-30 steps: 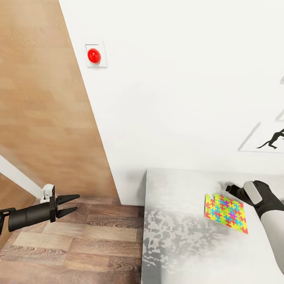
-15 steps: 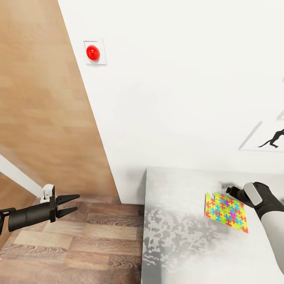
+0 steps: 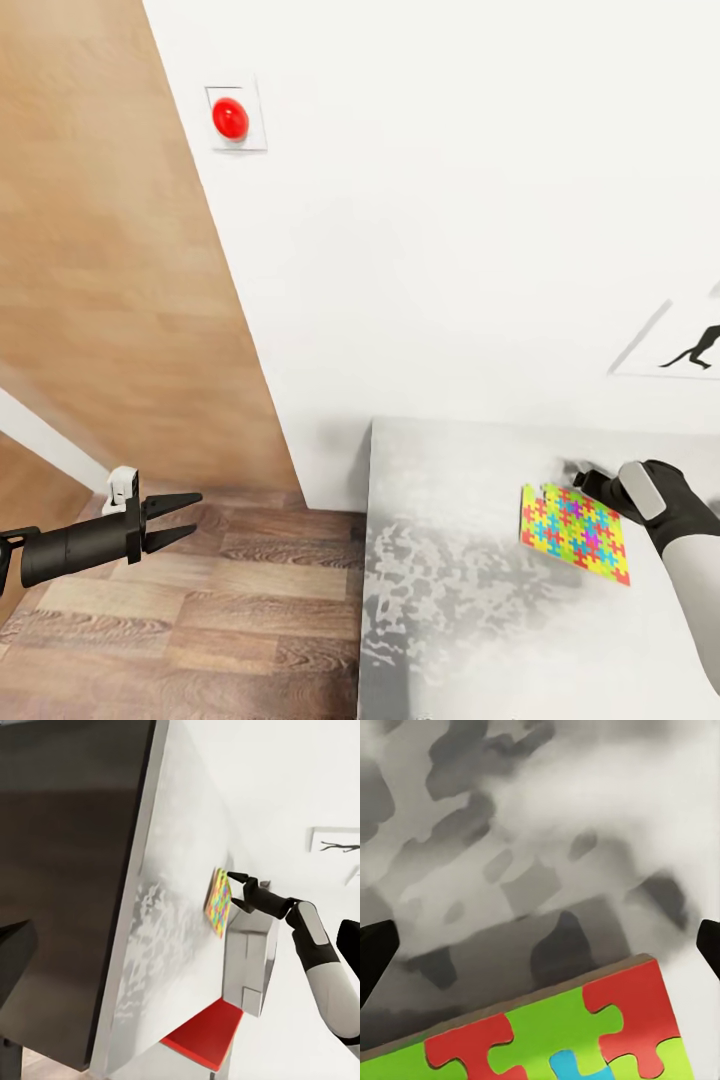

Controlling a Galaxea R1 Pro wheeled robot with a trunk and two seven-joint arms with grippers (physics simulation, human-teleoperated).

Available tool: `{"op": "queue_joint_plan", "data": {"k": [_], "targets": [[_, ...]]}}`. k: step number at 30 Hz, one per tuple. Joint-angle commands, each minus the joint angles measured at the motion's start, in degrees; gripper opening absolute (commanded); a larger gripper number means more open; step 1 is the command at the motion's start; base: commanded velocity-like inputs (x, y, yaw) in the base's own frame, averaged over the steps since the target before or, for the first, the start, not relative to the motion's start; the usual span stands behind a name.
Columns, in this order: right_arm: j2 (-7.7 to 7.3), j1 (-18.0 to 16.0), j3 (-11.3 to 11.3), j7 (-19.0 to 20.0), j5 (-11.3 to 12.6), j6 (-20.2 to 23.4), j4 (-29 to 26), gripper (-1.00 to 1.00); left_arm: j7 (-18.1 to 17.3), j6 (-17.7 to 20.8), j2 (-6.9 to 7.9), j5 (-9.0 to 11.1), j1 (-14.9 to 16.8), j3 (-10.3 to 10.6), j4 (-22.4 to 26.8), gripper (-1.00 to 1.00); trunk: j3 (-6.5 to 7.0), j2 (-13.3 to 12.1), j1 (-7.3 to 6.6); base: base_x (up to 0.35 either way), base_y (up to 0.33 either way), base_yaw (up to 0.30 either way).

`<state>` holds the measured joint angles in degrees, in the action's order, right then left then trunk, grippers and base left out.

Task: Put all the toys in the child's room - the three board games (two on the bed and one on the table), the two jigsaw puzzles on the table, and the tennis ball on the table - inside the toy box on the table in the child's room.

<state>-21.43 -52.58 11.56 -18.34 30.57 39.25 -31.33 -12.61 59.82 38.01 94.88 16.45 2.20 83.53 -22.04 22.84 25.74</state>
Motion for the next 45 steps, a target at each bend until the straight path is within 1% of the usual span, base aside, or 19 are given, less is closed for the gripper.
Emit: {"op": "queue_joint_plan", "data": {"k": [1,18,32,45], "targets": [[-0.01,0.0,0.0,-0.5,-0.1,0.4,1.0,1.0,-0.6,0.0,0.05,-0.5,0.1,0.1,0.0,1.0,-0.13,0.1,0.04,-0.075,0.0,0.0],[-0.01,0.0,0.0,-0.5,-0.1,0.4,1.0,1.0,-0.7,0.0,0.05,-0.5,0.1,0.1,0.0,1.0,-0.19,0.1,0.04,-0.08,0.012,0.0],[0.26,0.0,-0.1,-0.5,-0.2,0.3,1.0,1.0,-0.7,0.0,0.05,-0.5,0.1,0.1,0.0,1.0,-0.19,0.1,0.04,-0.014,0.238,0.0],[0.29,0.0,0.0,-0.5,-0.2,0.3,1.0,1.0,-0.7,0.0,0.05,-0.5,0.1,0.1,0.0,1.0,-0.19,0.1,0.04,-0.152,0.061,0.0]]}}
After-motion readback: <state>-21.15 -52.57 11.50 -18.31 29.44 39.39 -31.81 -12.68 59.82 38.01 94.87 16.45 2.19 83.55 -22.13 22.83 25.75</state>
